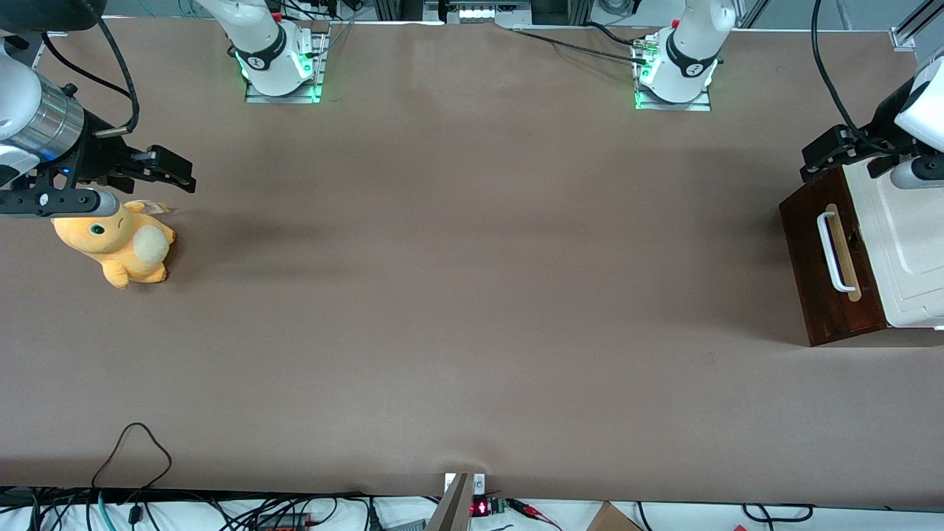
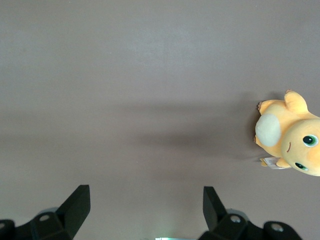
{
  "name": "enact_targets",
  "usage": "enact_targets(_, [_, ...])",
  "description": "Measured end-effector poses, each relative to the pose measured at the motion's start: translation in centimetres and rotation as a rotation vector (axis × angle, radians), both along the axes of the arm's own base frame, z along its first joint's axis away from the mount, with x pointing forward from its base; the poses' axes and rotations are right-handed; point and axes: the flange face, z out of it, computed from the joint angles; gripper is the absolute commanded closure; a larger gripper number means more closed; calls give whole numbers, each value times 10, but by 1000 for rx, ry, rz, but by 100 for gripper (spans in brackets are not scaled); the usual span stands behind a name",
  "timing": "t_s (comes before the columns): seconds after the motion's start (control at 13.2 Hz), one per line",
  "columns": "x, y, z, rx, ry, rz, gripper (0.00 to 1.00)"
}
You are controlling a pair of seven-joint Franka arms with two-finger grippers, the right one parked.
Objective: Open lower drawer with left arm only
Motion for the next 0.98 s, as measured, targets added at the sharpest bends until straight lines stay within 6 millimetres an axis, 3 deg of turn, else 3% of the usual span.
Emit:
enact_targets(0.45, [2, 4, -35, 18, 44, 2, 0])
enact_targets(0.68, [8, -3, -84, 203, 46, -69, 0])
enact_targets(0.98, [1, -41, -147, 546, 62, -99, 0])
